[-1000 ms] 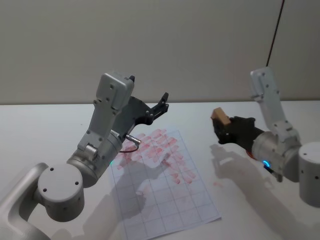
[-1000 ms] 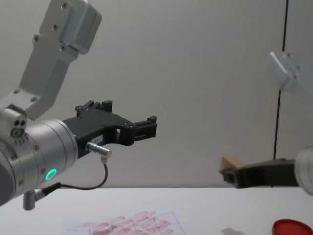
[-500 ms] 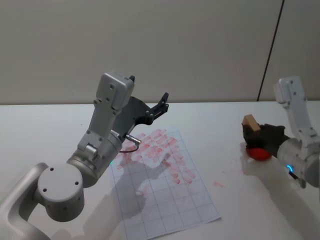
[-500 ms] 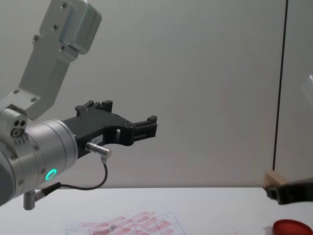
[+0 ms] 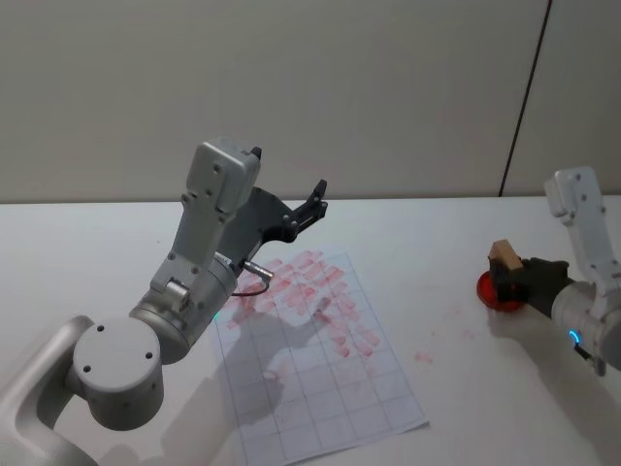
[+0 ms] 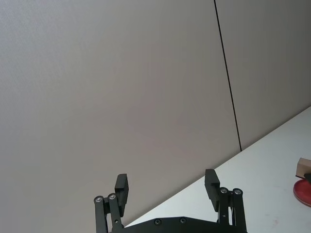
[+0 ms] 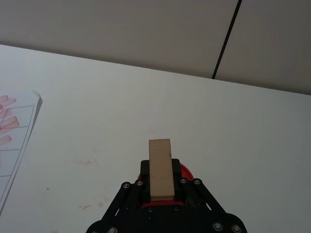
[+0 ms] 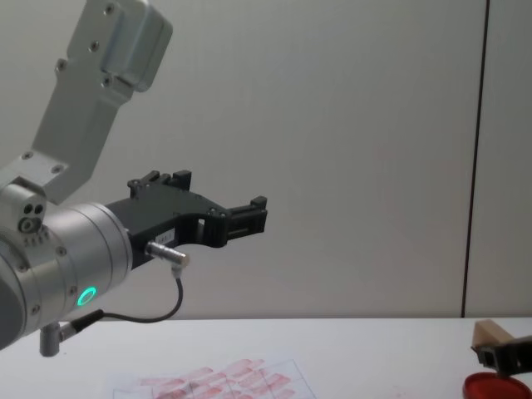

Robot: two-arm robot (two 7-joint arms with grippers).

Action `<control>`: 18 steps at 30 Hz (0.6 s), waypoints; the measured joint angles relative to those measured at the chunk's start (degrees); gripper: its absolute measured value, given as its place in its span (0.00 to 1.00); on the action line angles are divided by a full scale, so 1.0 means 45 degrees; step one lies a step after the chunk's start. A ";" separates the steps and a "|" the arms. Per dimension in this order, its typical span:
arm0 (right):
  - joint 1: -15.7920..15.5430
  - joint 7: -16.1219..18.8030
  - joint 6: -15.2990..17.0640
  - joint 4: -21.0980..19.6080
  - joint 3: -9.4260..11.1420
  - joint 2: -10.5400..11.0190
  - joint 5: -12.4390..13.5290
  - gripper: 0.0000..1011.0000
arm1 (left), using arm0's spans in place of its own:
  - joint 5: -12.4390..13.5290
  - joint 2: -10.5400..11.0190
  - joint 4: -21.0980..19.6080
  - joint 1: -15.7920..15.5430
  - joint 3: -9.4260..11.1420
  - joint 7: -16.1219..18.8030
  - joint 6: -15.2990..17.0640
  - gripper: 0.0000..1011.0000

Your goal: Use the one hand to pick up the stamp and affix it onto the A4 paper.

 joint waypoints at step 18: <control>0.0119 -0.0072 -0.0173 0.0610 0.0099 -0.0015 -0.0076 0.57 | 0.0001 0.0001 0.0000 0.0000 -0.0001 0.0000 -0.0001 0.99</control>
